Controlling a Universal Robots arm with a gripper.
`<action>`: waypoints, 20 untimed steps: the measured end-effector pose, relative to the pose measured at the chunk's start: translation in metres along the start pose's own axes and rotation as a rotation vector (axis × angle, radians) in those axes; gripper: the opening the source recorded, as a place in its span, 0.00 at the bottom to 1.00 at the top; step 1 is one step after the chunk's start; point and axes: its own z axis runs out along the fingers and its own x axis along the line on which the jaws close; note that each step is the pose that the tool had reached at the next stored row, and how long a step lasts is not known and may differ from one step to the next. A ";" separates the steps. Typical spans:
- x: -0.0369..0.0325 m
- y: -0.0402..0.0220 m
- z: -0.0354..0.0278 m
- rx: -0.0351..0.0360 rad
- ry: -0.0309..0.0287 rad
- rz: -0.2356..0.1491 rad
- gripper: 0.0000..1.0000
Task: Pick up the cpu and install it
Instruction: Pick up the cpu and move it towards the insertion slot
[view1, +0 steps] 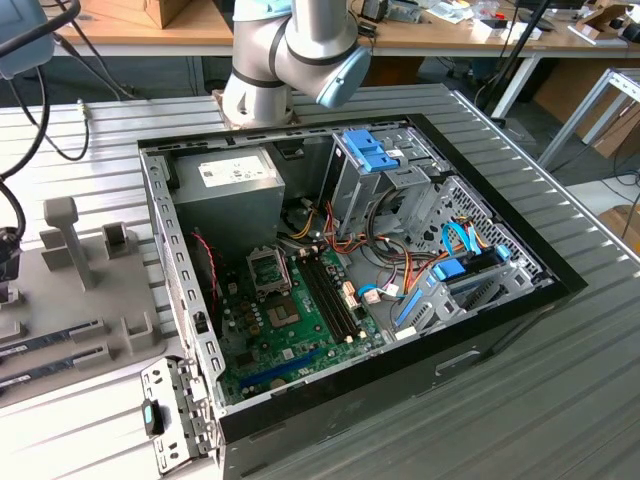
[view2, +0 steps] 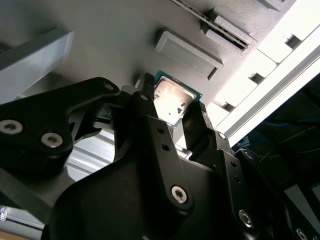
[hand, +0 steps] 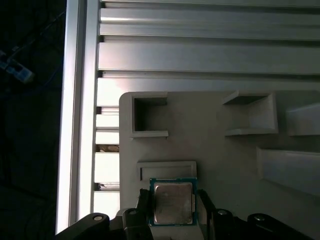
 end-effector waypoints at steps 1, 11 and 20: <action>0.0000 0.0000 -0.0003 -0.0013 0.0000 0.000 0.47; 0.0000 0.0002 -0.0028 -0.0120 -0.0001 0.000 0.47; -0.0001 0.0004 -0.0053 -0.0221 -0.0002 0.000 0.47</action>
